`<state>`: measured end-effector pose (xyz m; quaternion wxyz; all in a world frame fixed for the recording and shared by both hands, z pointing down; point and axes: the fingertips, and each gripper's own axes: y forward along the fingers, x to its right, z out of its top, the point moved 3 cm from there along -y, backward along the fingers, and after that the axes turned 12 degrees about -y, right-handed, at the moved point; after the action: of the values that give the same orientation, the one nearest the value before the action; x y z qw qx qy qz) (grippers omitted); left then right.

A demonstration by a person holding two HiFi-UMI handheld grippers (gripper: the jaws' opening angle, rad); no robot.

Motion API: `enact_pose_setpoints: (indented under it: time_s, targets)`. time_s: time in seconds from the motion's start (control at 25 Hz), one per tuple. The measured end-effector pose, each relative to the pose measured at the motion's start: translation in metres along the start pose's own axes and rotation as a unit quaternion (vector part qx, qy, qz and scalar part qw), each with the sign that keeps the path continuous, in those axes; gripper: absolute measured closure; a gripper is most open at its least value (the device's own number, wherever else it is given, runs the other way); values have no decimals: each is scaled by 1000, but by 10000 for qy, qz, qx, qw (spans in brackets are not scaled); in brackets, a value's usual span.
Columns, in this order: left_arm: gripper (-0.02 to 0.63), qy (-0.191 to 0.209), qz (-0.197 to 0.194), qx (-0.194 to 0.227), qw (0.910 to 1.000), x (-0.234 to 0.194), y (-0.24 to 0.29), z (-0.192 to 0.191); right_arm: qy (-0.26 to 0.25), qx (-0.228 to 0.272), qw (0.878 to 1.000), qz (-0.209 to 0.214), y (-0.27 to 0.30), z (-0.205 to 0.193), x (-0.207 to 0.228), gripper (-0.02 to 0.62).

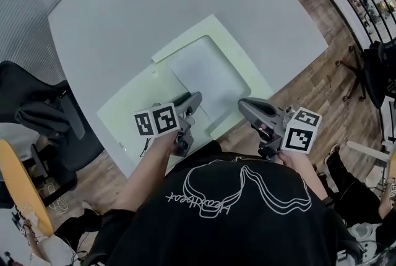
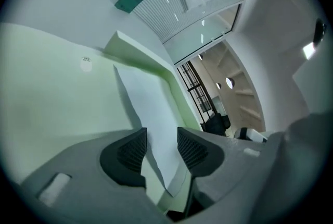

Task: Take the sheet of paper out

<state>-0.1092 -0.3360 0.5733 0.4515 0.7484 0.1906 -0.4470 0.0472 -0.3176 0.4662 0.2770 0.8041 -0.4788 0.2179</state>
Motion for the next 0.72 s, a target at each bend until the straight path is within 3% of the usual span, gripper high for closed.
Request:
enact_pose_setpoints:
  time_s: [0.2,0.36,0.56,0.72]
  targets:
    - [436,-589,-95,-46,9982,-11,3,1,64,0,10000,-32,2,0,5,586]
    - [436,-760,-46,-56,9971,-21,6,4,90,-34,10000,-9,8,-1,8,586]
    - [436,-1157,-284,-93,9928,-21,11,10,82,-102,9999,-5,12,0,7,586]
    - [436,-1189,-412,-189,9919,-18,18,12,99,-138,9999,-17,13,-2,8,586]
